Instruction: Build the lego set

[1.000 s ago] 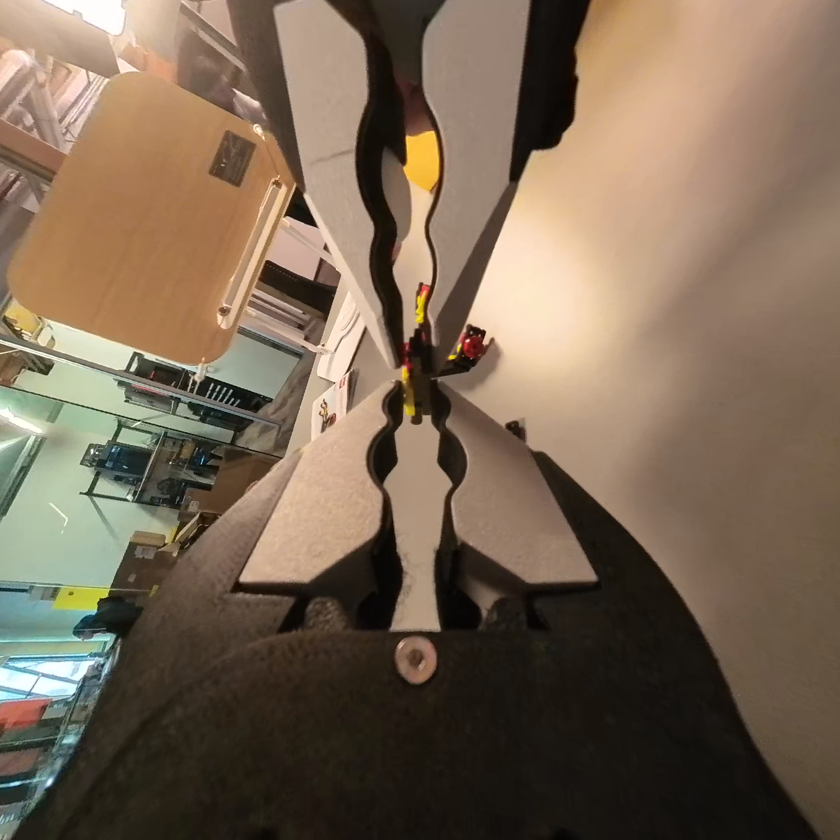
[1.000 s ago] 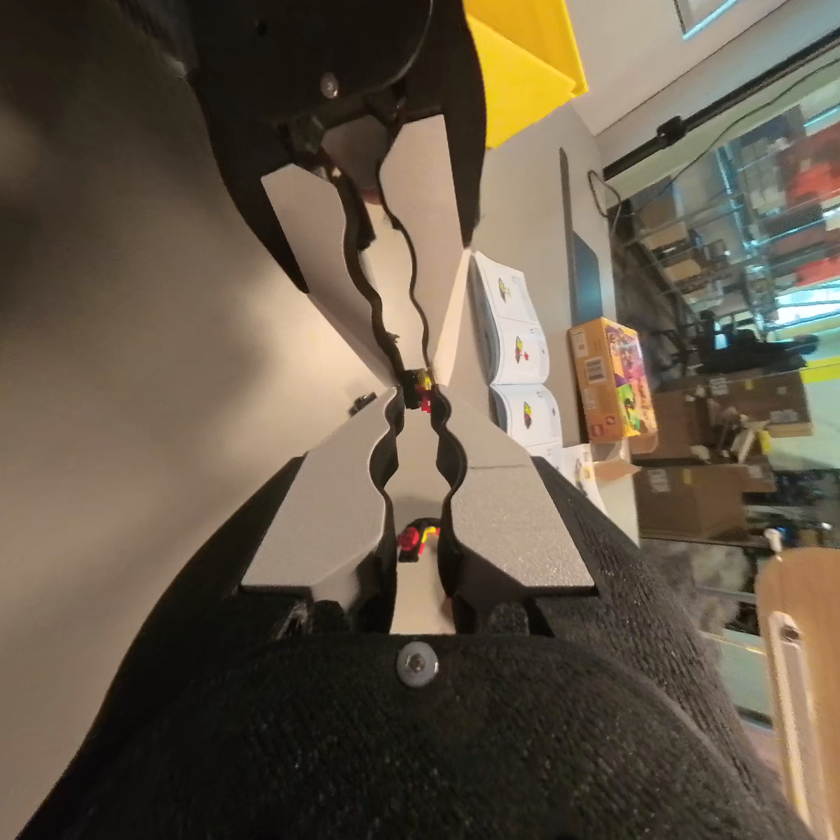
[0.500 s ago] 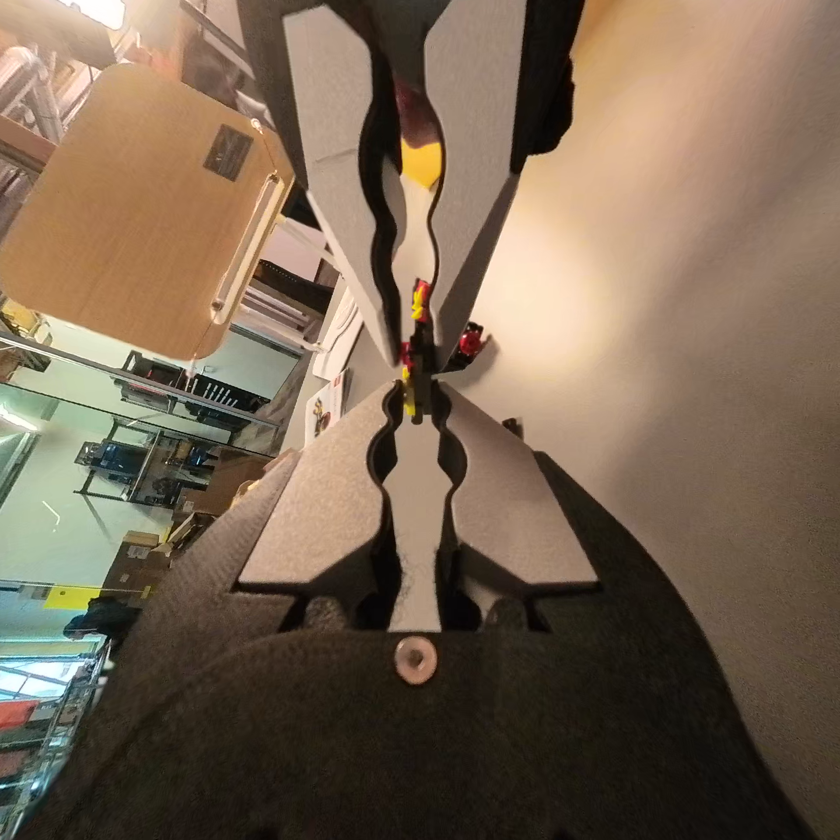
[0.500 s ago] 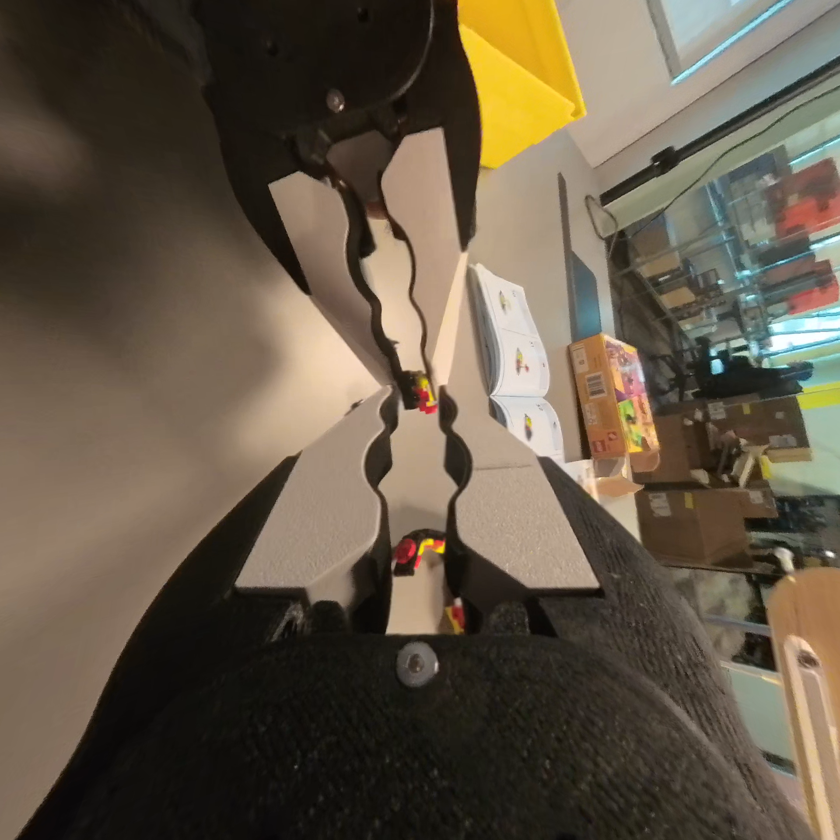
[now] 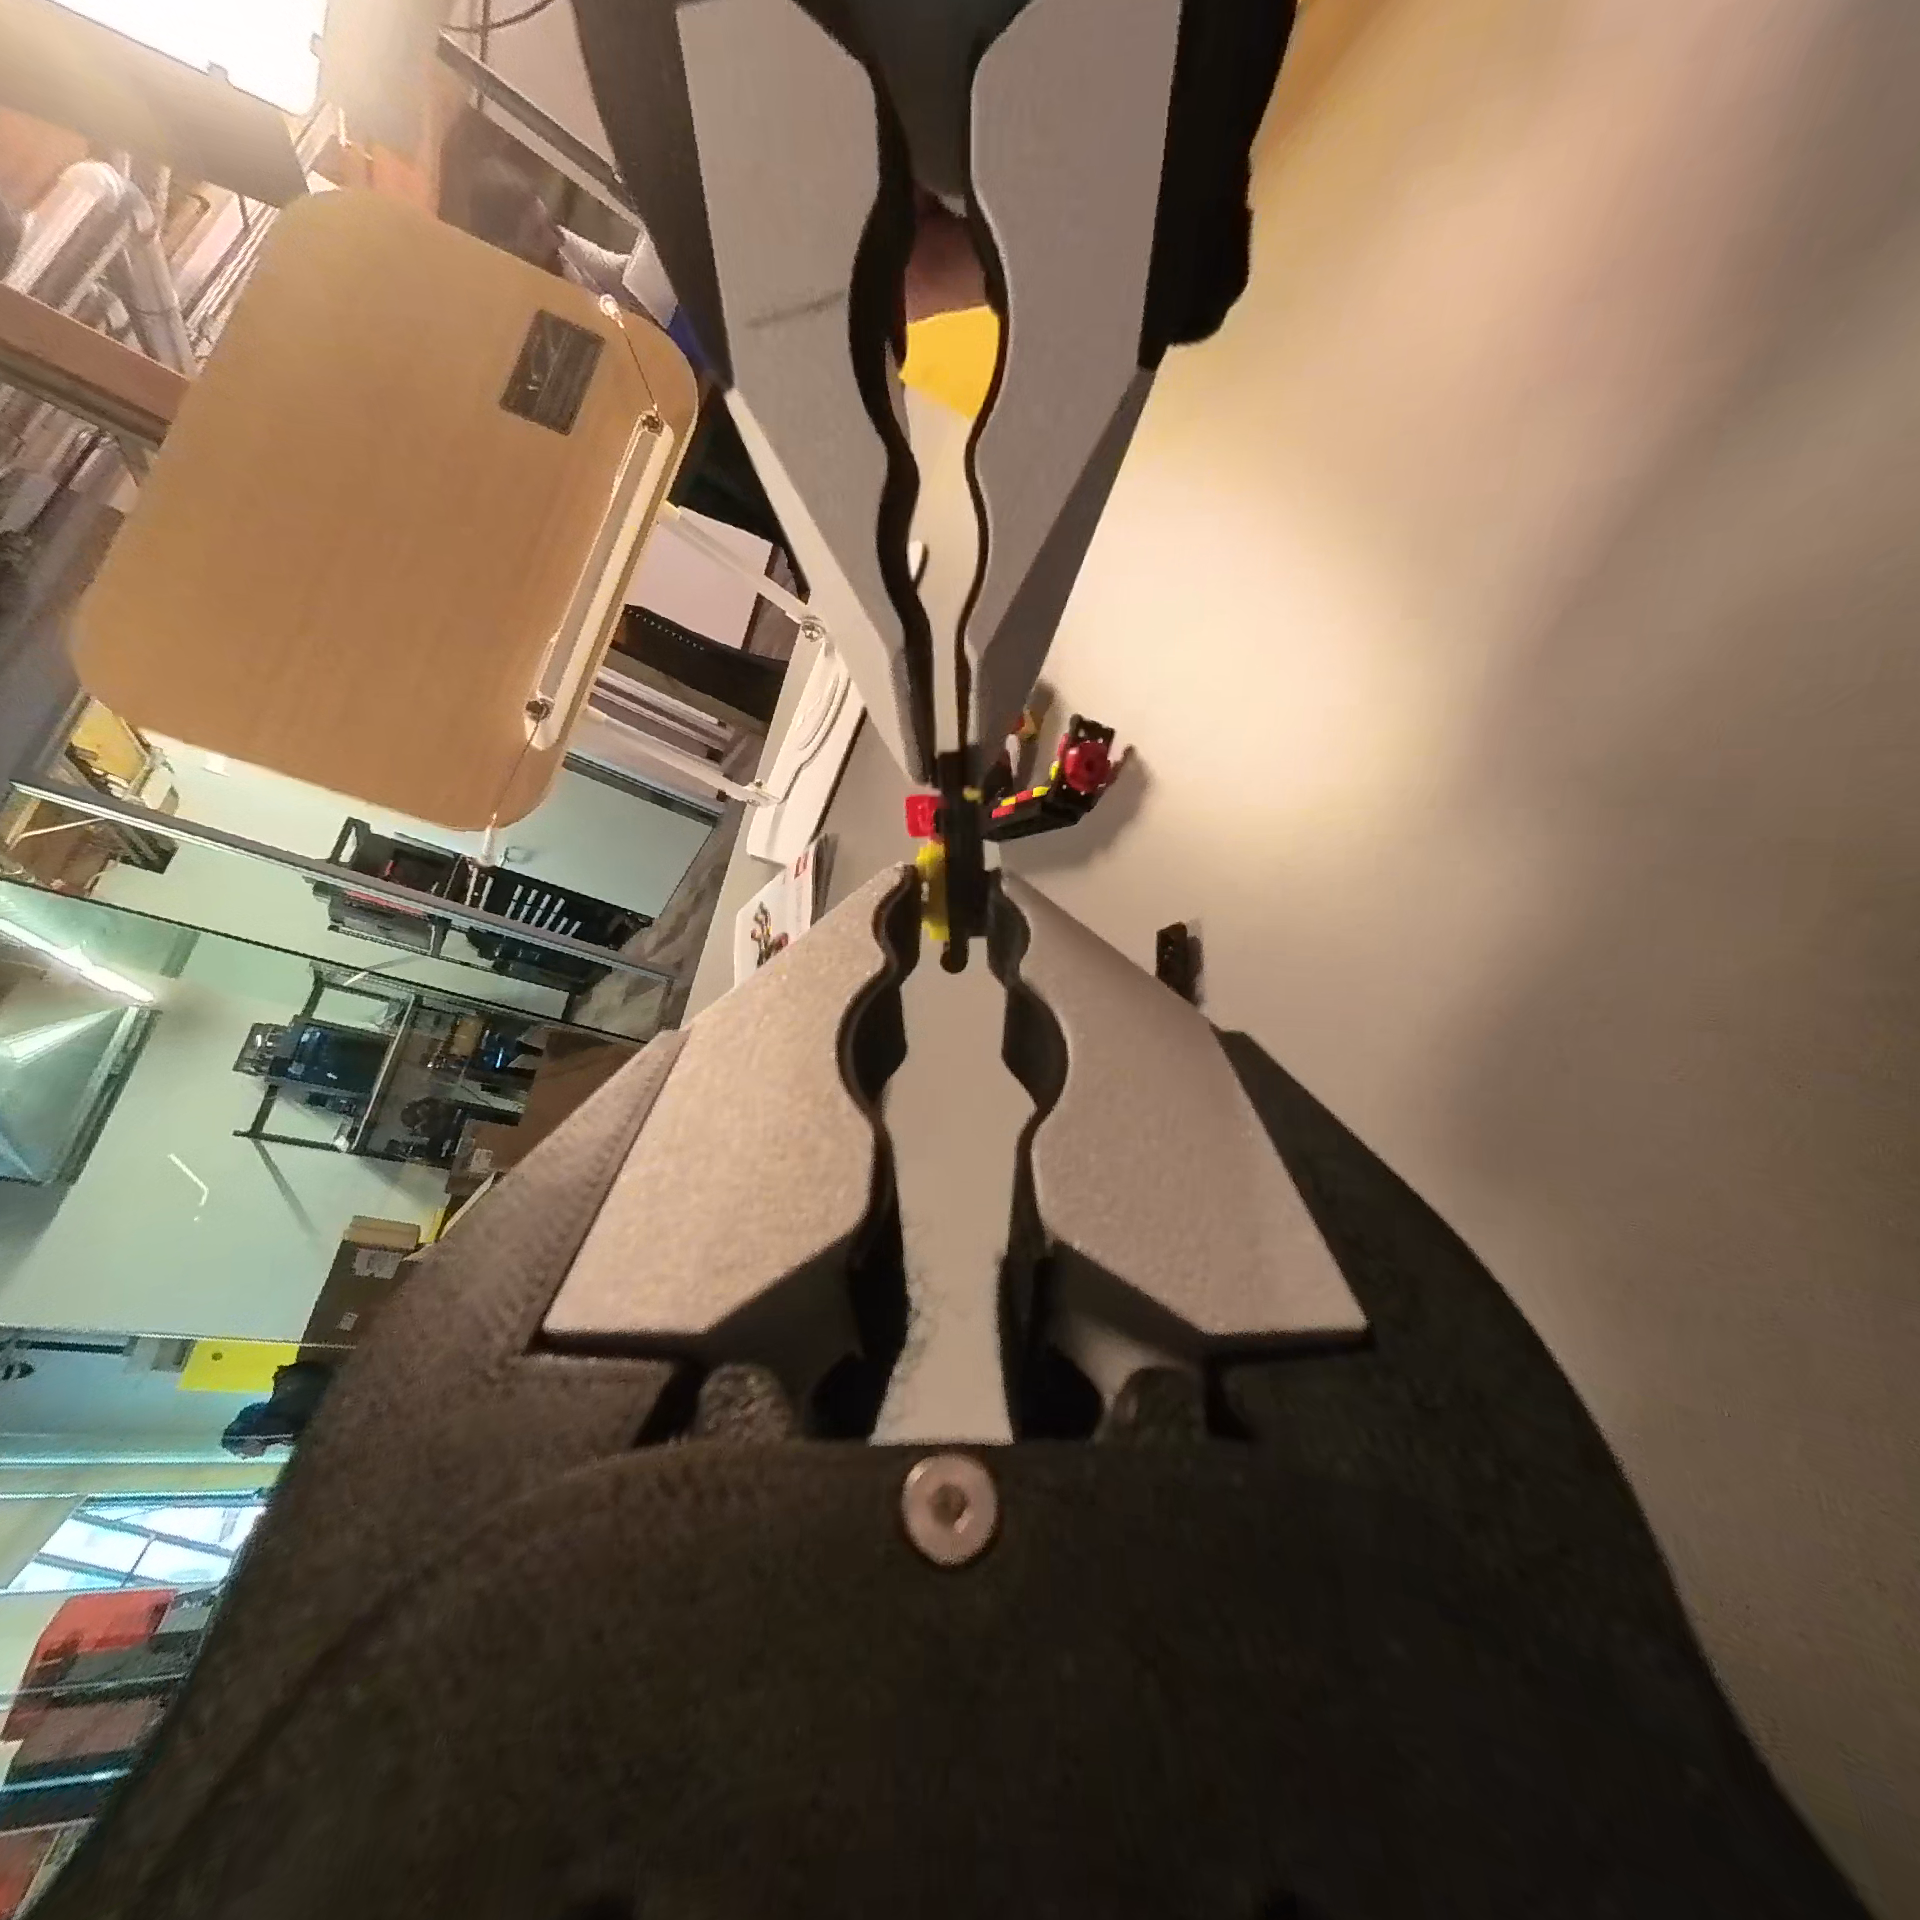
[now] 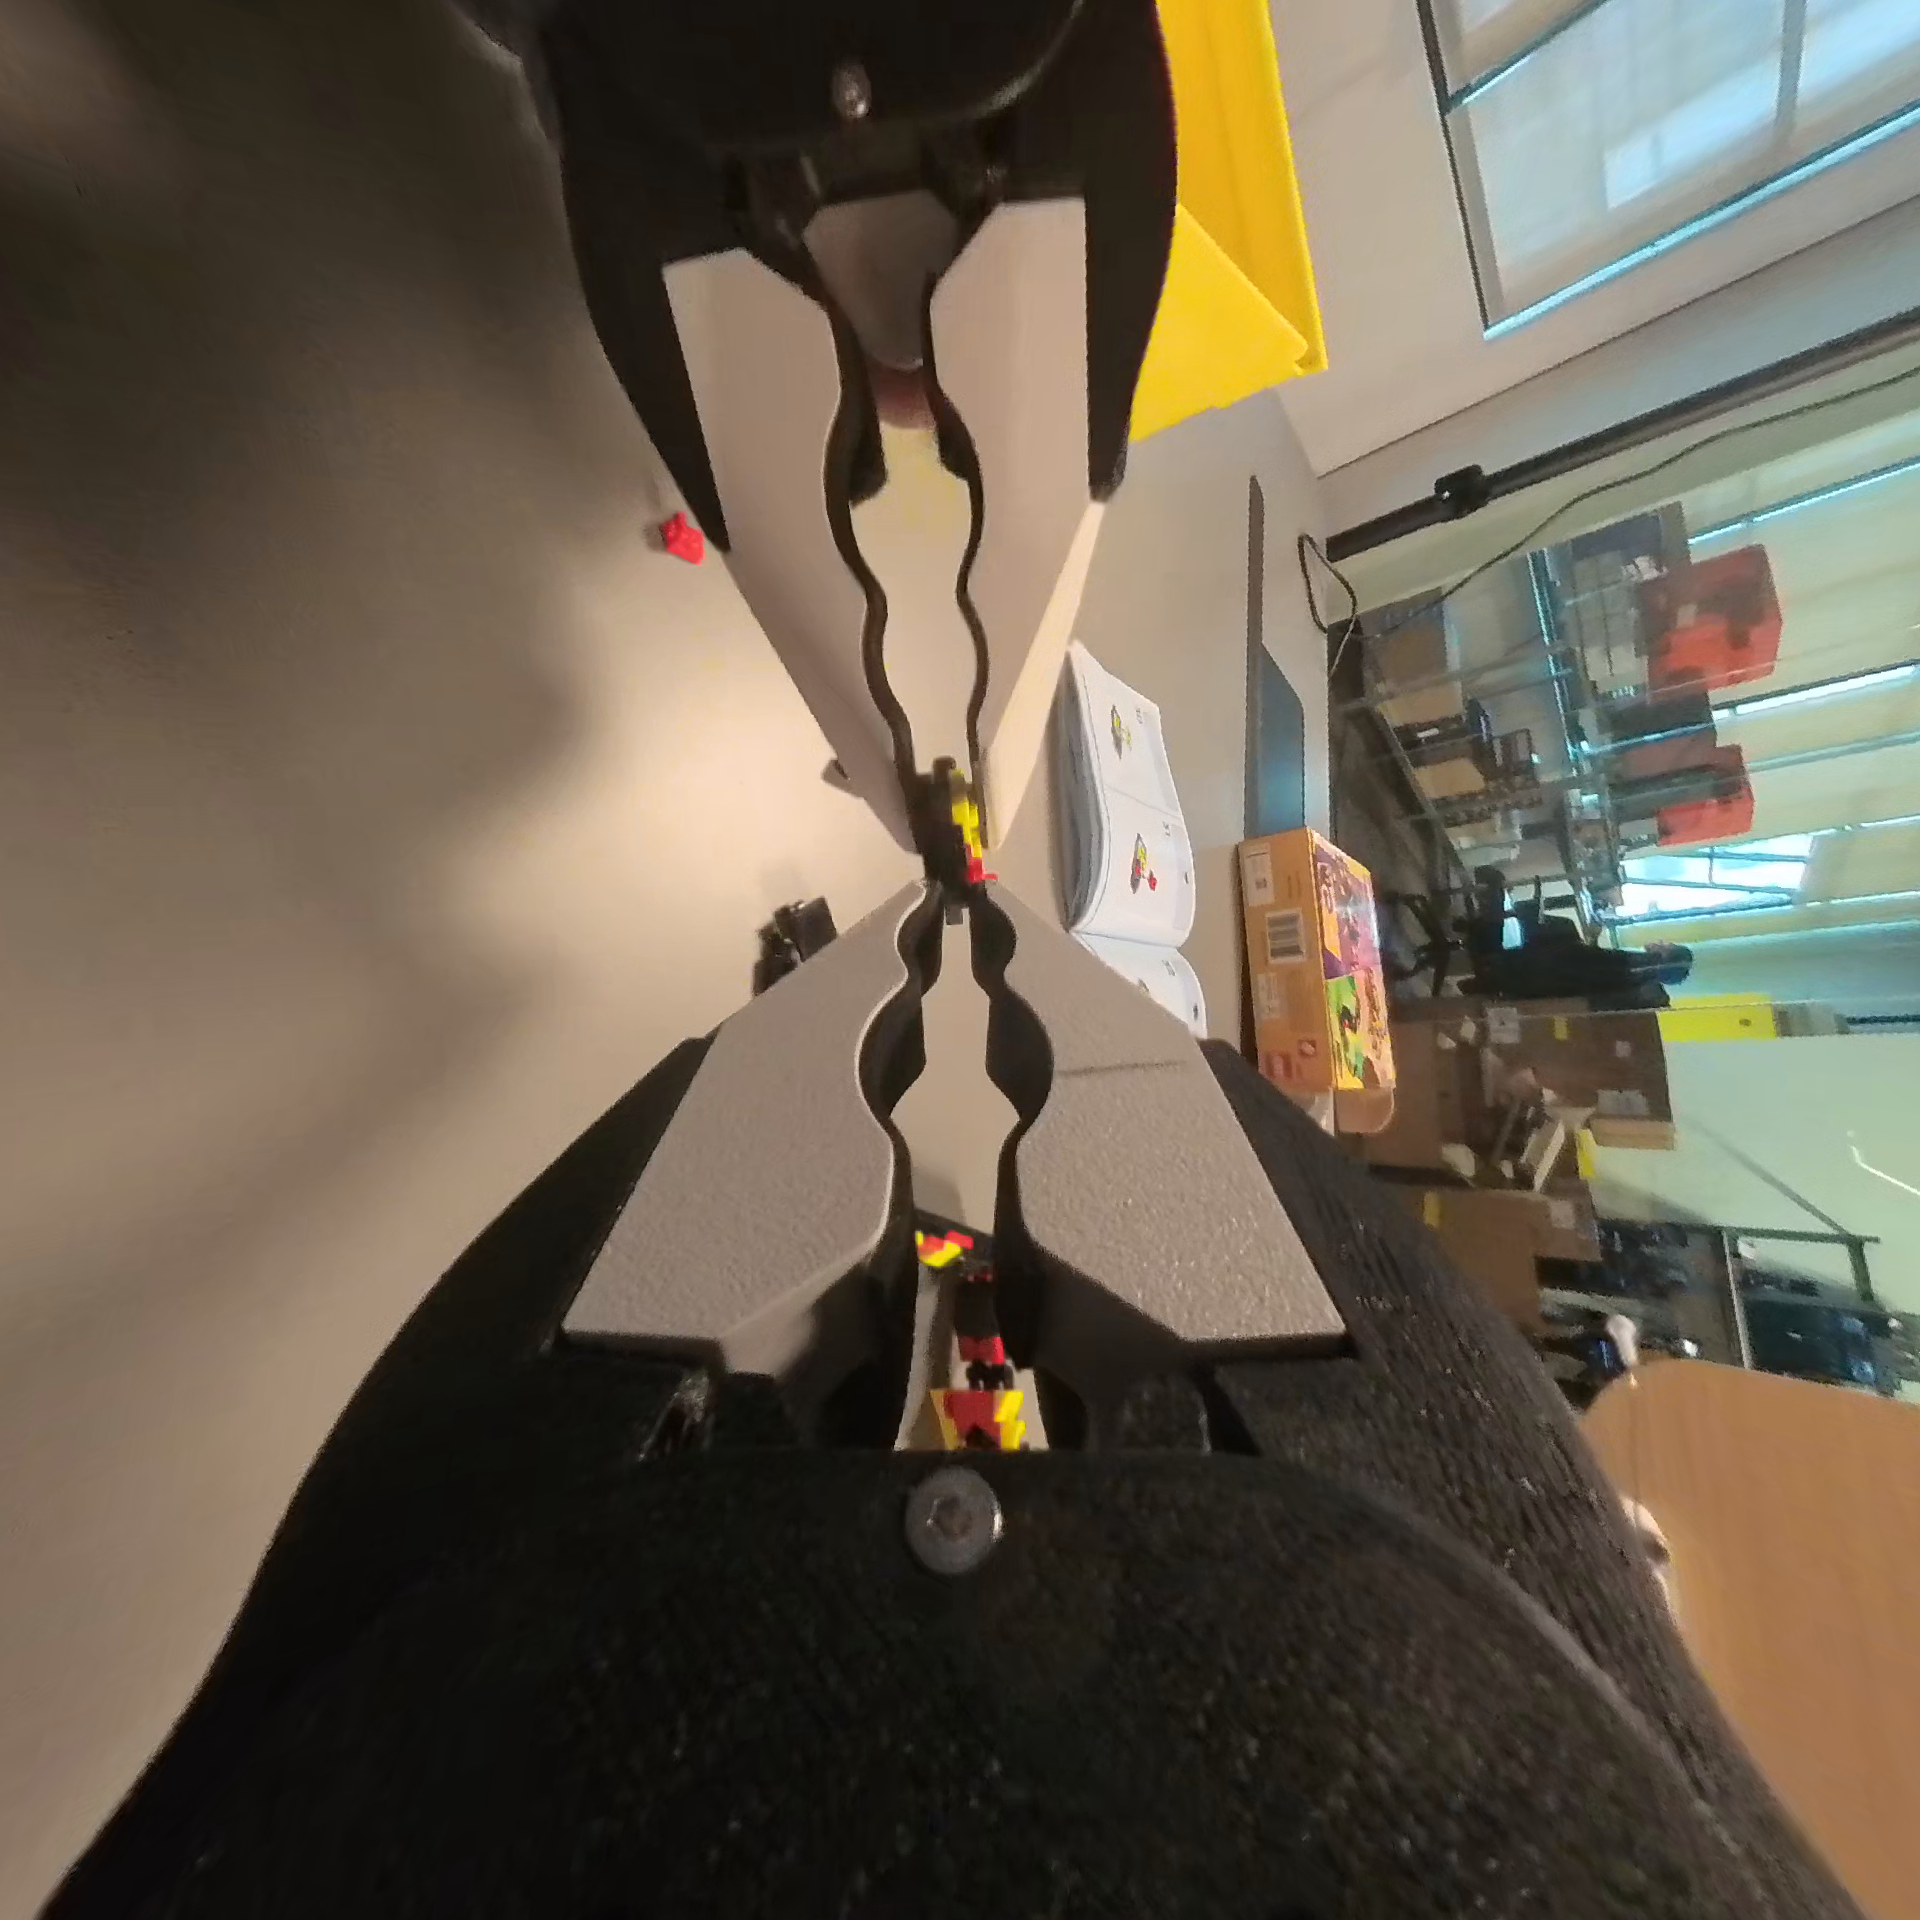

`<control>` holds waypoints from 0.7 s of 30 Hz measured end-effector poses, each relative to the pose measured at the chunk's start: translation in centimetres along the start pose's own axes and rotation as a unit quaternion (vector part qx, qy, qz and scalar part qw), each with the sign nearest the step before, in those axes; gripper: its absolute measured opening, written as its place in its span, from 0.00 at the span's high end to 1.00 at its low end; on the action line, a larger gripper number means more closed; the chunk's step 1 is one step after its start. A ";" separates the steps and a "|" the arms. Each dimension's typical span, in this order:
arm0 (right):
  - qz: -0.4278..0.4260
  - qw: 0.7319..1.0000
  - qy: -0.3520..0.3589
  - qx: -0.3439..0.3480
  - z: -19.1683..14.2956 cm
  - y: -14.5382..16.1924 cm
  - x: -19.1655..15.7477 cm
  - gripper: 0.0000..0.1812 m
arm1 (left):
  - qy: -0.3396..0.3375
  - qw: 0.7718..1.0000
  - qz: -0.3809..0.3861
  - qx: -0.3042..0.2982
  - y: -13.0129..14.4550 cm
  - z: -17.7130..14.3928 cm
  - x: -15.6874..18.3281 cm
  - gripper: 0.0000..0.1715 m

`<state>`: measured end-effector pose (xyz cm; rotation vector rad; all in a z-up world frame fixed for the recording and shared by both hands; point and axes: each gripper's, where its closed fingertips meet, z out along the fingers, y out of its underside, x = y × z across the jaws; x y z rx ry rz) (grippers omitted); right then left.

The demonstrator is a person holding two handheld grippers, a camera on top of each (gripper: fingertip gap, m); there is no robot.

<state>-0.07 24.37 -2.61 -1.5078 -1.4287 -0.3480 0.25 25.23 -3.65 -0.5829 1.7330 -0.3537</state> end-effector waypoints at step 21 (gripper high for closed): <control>0.182 0.950 -0.200 0.156 5.0 -4.6 -5.2 0.88 | -0.072 0.972 -0.149 -0.166 3.0 -10.0 5.4 0.94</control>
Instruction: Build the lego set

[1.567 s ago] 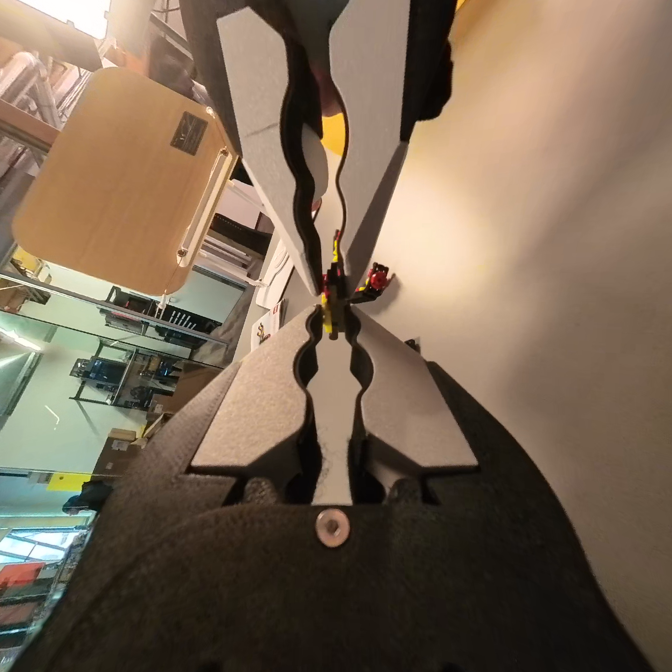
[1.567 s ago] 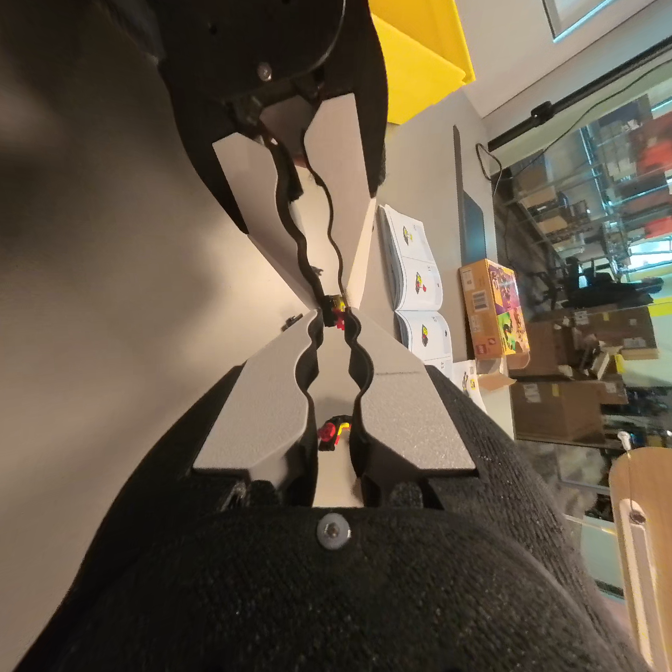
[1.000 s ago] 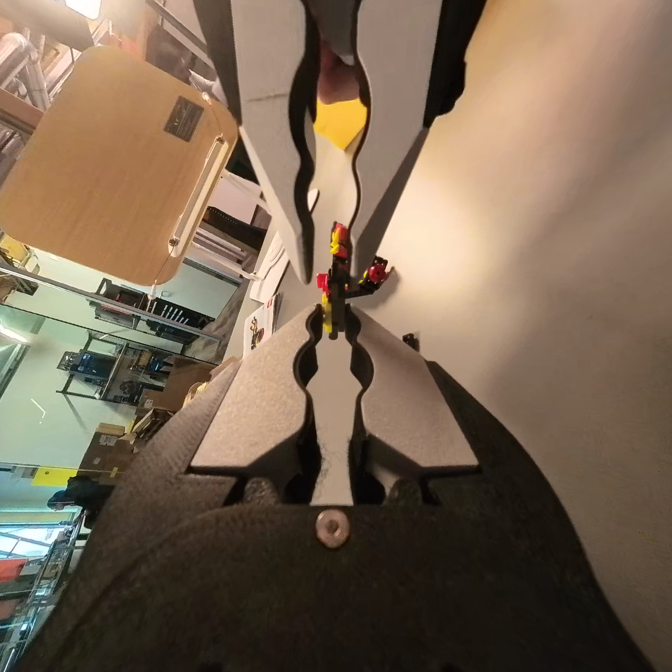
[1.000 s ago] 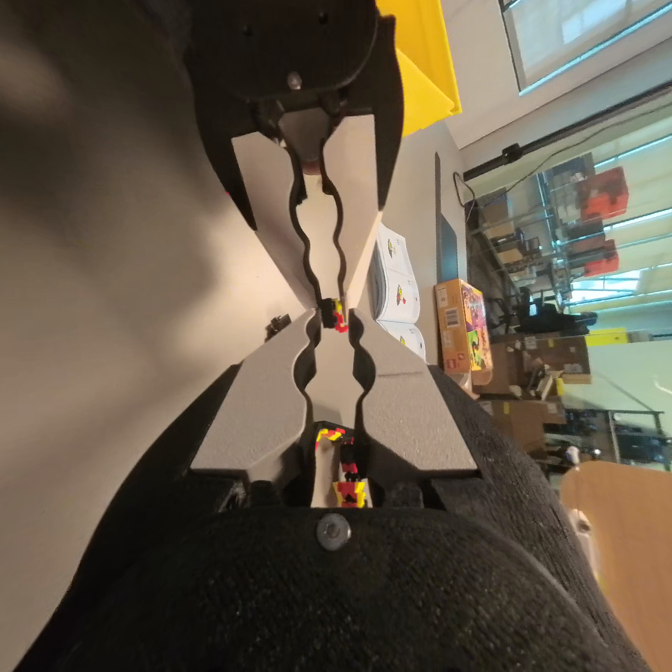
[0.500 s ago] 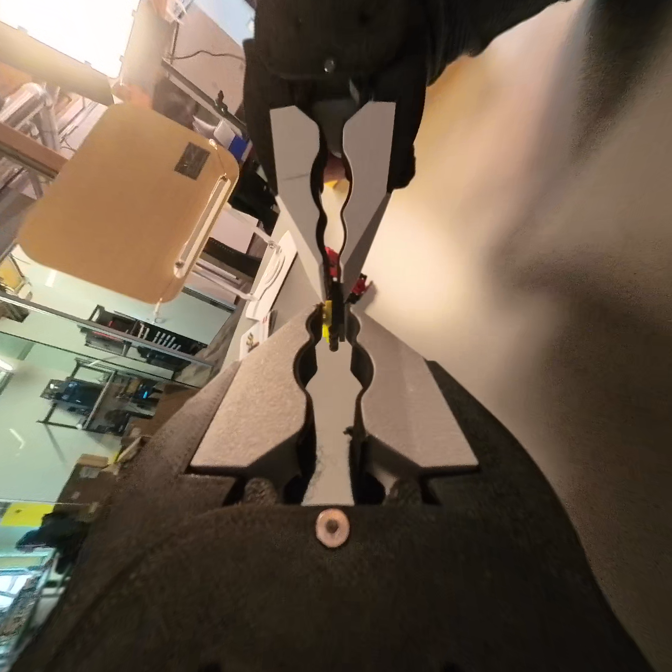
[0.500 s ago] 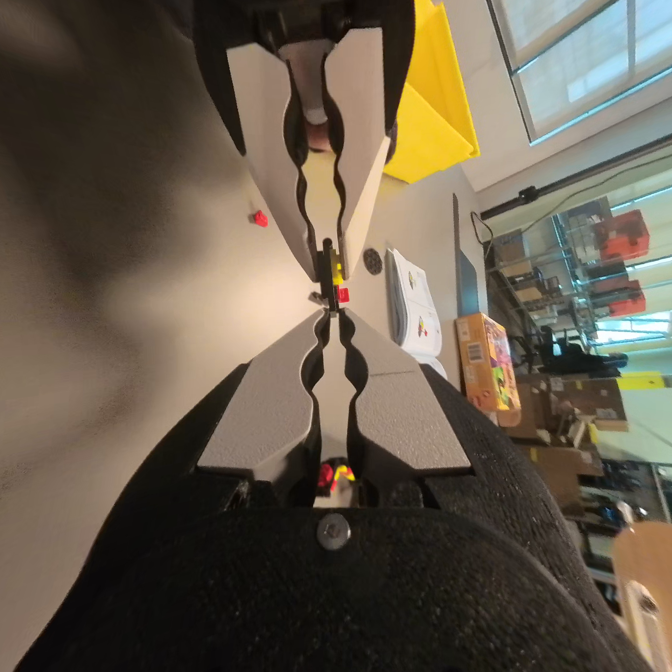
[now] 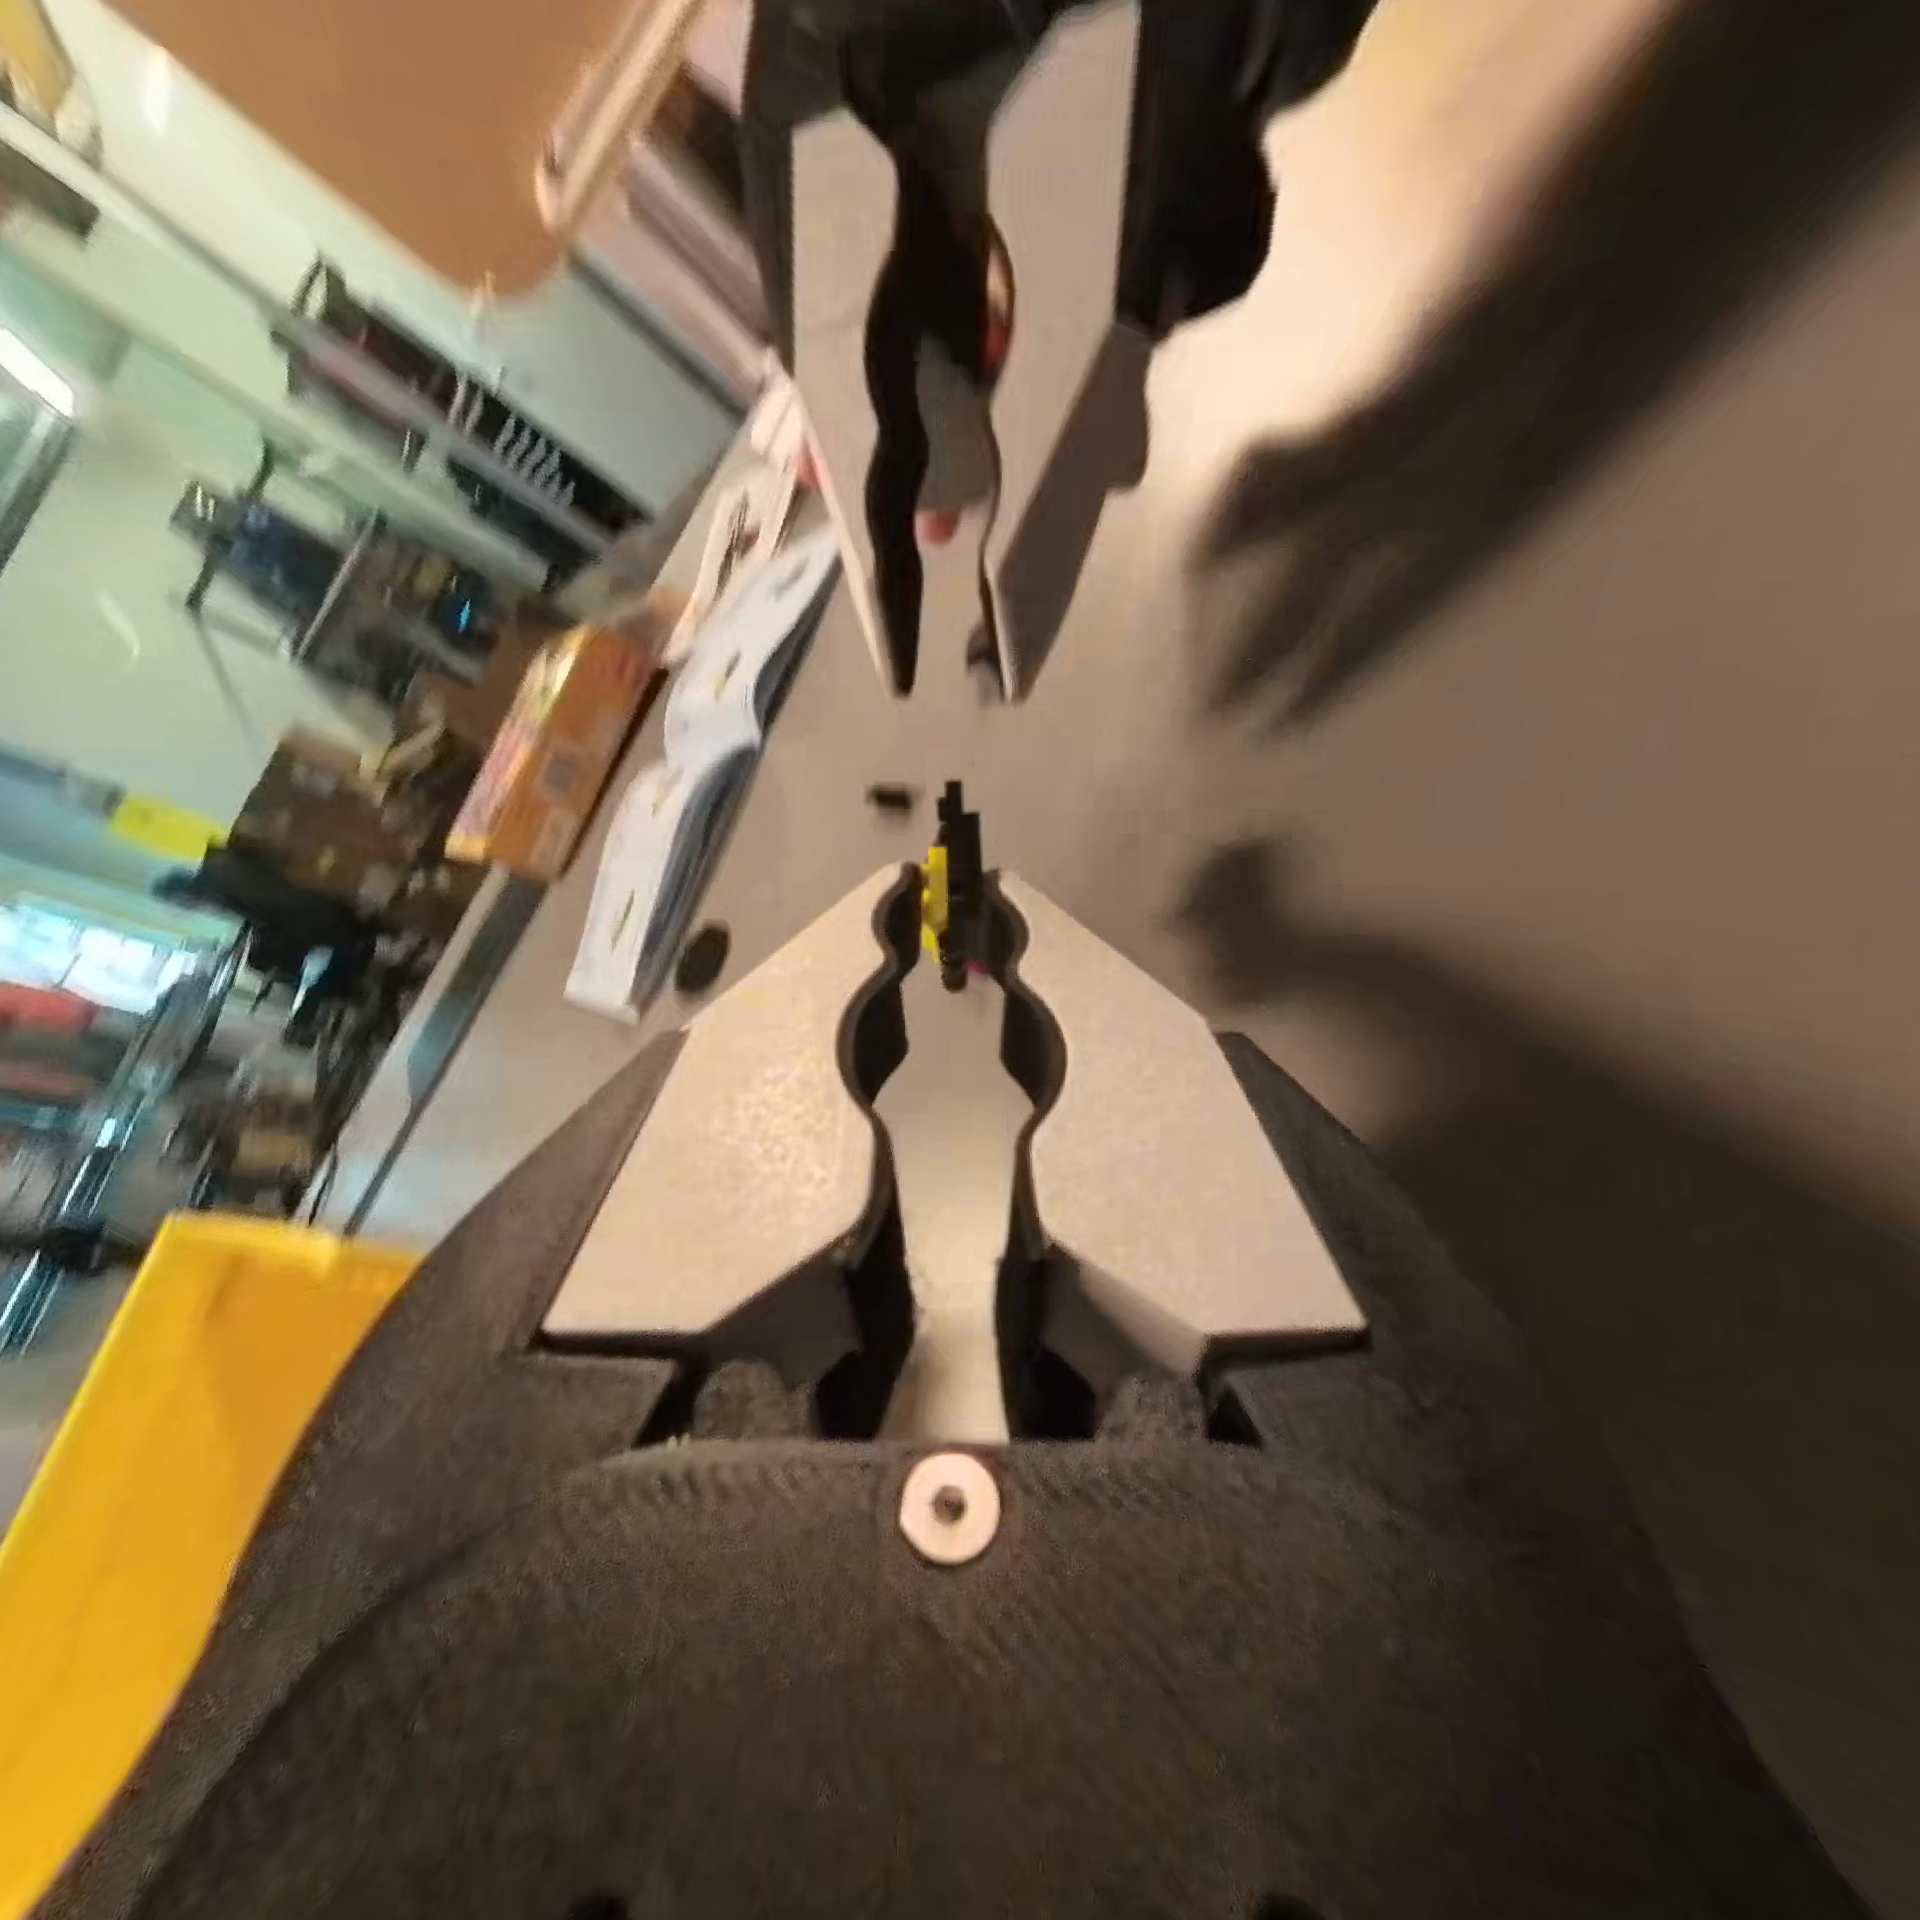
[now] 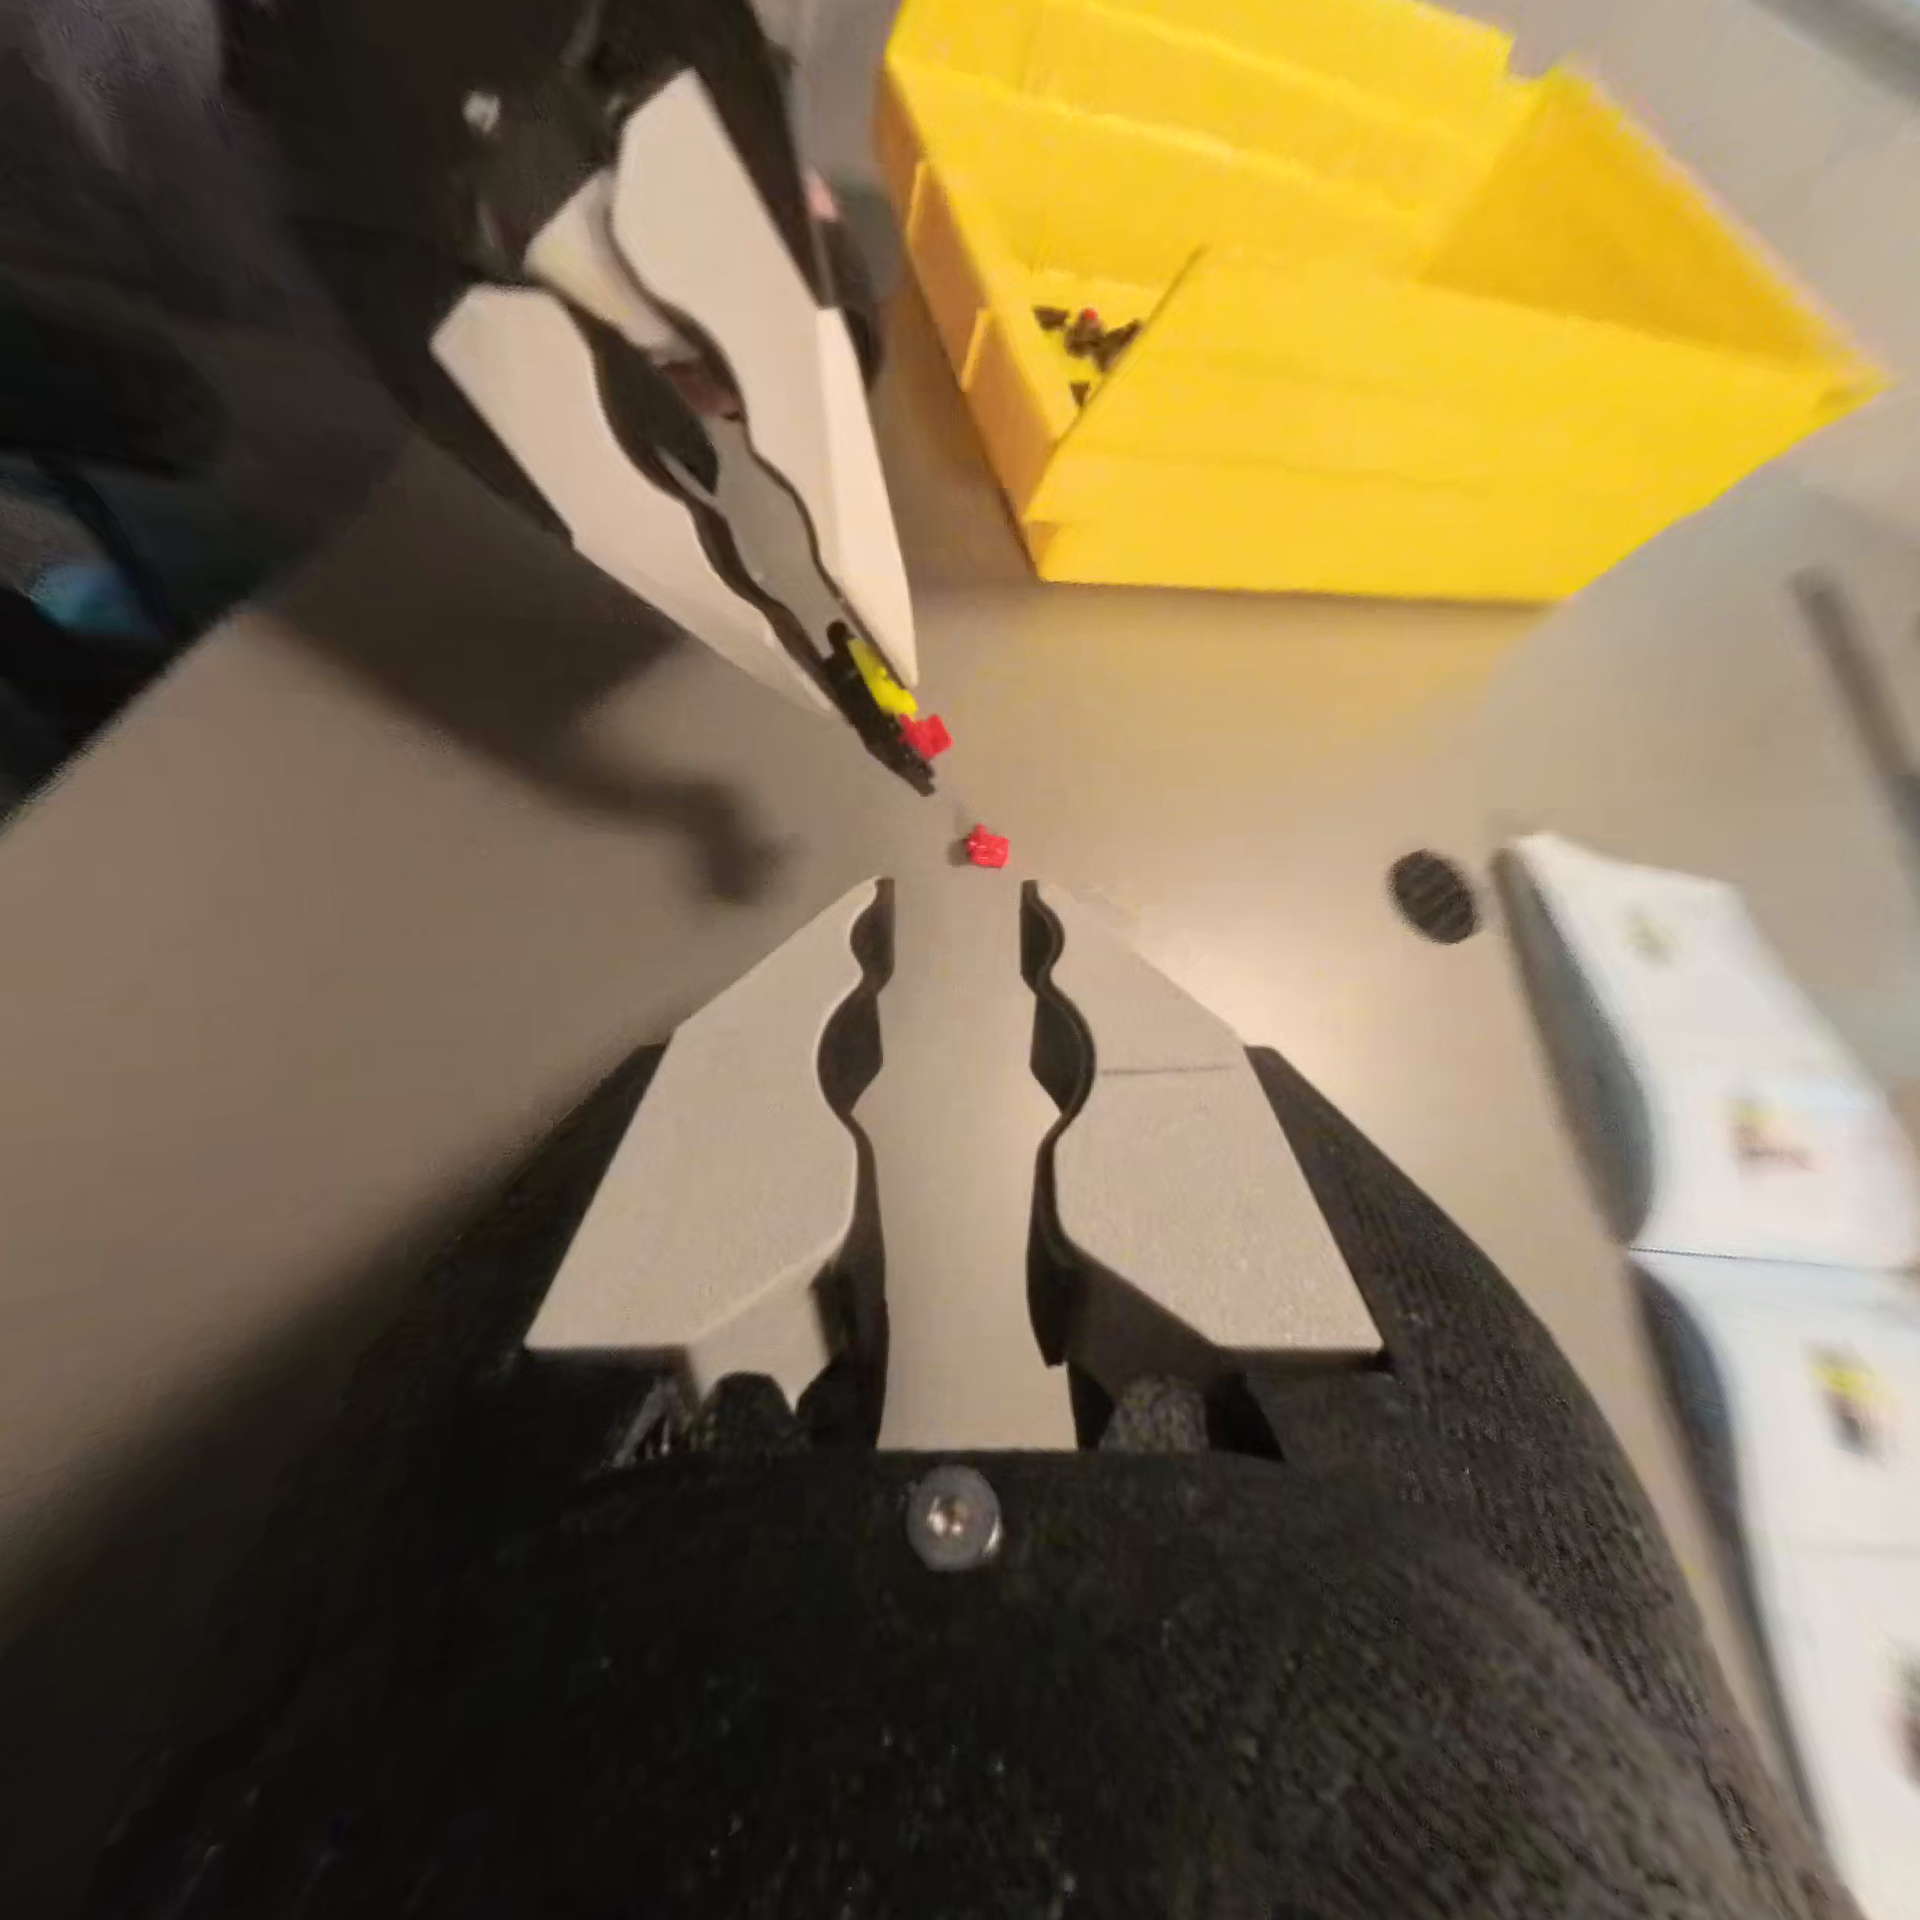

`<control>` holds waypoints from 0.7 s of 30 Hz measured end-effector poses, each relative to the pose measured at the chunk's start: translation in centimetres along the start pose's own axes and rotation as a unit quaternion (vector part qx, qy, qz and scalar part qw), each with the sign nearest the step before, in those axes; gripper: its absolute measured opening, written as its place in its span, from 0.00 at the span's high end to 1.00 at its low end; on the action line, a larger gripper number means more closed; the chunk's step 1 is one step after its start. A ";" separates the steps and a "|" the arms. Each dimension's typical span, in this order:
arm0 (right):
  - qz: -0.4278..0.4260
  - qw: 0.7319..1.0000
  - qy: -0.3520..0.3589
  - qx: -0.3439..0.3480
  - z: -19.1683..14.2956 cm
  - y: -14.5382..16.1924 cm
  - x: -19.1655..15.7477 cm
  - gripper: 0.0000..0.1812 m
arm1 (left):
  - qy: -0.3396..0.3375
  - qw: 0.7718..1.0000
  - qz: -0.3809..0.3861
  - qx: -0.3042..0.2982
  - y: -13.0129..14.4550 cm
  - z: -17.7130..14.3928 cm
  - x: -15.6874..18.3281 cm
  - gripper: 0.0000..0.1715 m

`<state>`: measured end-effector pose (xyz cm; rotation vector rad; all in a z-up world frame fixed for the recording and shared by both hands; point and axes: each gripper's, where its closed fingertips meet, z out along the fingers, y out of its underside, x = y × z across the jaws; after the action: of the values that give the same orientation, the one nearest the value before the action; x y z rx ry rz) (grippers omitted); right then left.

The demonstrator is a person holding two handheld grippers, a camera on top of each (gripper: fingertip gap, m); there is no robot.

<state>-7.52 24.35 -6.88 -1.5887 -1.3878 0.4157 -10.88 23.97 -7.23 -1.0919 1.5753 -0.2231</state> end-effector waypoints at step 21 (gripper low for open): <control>0.185 0.963 0.156 -0.121 5.1 3.2 2.6 0.89 | -0.097 0.969 0.135 -0.182 5.6 -0.8 0.1 0.94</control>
<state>-8.81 29.16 -11.15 -2.0264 -0.9284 0.2034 -14.43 26.71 -10.71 -1.1219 1.6011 0.3593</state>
